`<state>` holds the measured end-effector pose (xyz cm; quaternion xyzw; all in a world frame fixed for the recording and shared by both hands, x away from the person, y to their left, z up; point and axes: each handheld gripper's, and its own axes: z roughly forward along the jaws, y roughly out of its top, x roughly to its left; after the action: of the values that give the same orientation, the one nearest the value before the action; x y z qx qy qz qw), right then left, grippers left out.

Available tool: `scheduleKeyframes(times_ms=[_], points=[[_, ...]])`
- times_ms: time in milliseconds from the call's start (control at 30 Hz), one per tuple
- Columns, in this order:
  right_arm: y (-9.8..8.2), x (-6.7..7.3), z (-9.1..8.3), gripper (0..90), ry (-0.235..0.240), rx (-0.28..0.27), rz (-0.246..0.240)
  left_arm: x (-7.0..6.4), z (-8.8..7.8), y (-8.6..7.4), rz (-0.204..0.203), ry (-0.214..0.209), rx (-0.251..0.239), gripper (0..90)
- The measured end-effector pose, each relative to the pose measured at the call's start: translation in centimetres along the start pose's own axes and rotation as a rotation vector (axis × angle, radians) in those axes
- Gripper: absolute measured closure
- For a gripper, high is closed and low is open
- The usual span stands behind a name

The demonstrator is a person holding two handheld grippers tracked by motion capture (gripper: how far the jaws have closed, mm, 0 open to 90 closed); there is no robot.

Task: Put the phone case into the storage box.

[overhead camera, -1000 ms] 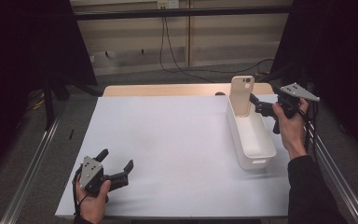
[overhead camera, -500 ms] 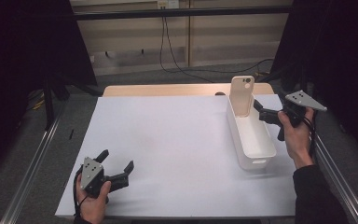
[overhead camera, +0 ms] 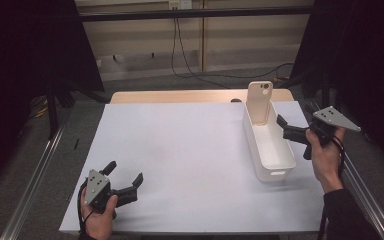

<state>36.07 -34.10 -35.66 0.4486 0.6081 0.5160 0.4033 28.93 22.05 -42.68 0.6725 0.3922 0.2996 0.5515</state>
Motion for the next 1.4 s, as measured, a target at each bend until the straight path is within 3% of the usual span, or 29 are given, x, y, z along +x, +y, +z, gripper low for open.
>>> scheduleKeyframes(times_ms=[367, 500, 700, 1000, 1400], points=[[-0.6, 0.7, -2.2, 0.0, 0.030, -0.014, 0.031, -0.1, 0.0, 0.0, -0.008, -0.005, 0.003, 2.5], [-1.2, 0.9, -2.9, 0.0, 0.038, -0.004, 0.015, -0.1, 0.0, 0.0, -0.011, -0.011, -0.002, 2.5], [-1.5, 0.9, -4.0, 0.0, 0.064, -0.020, 0.045, -0.1, 0.0, 0.0, -0.014, -0.009, -0.004, 2.5], [-2.7, 1.8, -5.8, 0.0, 0.047, -0.039, 0.035, -0.1, -0.1, 0.0, -0.015, -0.009, 0.000, 2.5], [-4.6, 2.3, -7.9, 0.0, 0.028, -0.012, 0.047, -0.1, -0.1, 0.0, -0.008, -0.010, 0.005, 2.5]])
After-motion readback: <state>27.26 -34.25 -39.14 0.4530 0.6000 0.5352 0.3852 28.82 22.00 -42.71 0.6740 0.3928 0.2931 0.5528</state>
